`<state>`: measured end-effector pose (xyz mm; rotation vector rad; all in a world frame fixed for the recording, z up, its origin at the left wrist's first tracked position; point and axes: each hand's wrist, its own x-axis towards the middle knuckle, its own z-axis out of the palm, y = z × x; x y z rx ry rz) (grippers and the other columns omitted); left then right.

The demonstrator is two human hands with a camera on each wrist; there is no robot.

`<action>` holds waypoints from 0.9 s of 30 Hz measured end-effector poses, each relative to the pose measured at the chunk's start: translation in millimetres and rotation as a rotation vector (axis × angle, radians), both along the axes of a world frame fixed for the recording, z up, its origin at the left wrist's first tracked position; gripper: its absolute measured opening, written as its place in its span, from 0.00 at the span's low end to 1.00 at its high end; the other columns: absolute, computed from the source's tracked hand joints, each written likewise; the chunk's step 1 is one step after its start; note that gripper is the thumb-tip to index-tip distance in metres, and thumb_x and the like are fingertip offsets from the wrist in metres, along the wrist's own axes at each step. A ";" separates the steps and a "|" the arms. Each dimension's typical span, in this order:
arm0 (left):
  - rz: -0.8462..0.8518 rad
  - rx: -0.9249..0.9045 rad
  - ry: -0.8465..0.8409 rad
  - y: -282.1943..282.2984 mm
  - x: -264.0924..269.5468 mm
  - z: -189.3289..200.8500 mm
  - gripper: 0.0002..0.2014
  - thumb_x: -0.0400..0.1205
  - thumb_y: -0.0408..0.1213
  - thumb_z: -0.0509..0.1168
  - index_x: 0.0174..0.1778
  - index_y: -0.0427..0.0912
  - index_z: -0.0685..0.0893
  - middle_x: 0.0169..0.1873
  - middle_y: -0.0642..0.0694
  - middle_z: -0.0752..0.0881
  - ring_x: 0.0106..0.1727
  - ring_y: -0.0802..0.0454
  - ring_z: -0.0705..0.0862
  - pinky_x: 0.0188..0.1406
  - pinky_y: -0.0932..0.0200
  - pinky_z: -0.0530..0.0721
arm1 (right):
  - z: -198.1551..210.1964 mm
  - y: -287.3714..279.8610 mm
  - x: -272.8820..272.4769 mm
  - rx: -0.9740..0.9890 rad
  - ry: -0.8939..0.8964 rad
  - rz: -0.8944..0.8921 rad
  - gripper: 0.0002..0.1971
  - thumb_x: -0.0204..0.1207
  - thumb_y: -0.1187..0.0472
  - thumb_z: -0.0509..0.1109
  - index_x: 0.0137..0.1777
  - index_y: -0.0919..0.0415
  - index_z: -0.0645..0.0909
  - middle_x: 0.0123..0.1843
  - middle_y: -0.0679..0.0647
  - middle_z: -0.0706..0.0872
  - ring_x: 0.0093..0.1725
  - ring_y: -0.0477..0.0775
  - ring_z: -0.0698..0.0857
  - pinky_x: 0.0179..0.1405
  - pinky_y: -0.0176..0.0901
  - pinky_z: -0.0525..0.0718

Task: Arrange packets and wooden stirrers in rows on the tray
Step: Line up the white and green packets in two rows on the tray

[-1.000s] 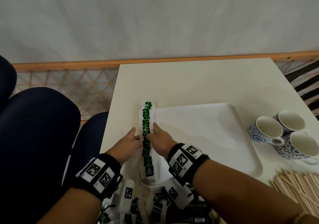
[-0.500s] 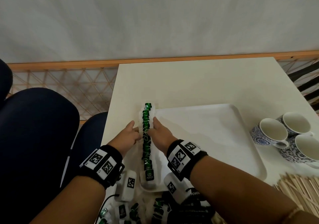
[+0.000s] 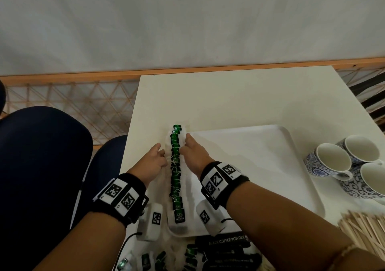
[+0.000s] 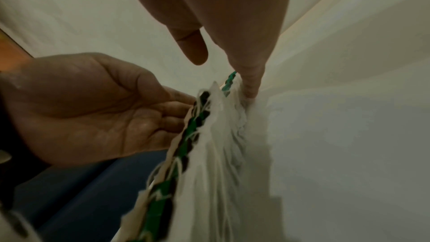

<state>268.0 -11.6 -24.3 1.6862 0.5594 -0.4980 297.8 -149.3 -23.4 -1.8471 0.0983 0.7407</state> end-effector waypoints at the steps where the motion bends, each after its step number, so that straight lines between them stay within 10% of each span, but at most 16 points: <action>1: 0.012 0.016 -0.003 1.1 3.0 -0.1 0.35 0.82 0.22 0.55 0.84 0.41 0.50 0.80 0.40 0.64 0.79 0.46 0.67 0.77 0.51 0.68 | 1.4 -0.4 2.5 0.000 -0.005 -0.017 0.31 0.85 0.62 0.54 0.86 0.58 0.48 0.84 0.60 0.61 0.79 0.59 0.68 0.68 0.44 0.69; 17: 0.069 -0.062 0.007 0.8 24.9 -3.1 0.38 0.79 0.20 0.55 0.85 0.42 0.49 0.82 0.42 0.63 0.79 0.45 0.68 0.79 0.46 0.67 | 2.7 7.0 16.5 -0.018 -0.039 -0.042 0.29 0.86 0.62 0.53 0.86 0.56 0.50 0.85 0.54 0.59 0.83 0.54 0.62 0.73 0.39 0.62; 27: 0.084 -0.045 0.012 1.6 17.8 -1.9 0.37 0.80 0.20 0.55 0.85 0.43 0.51 0.82 0.40 0.61 0.73 0.49 0.73 0.74 0.54 0.70 | 7.7 -1.1 7.8 -0.031 0.003 0.026 0.31 0.86 0.61 0.53 0.86 0.55 0.47 0.84 0.58 0.62 0.77 0.57 0.69 0.57 0.37 0.66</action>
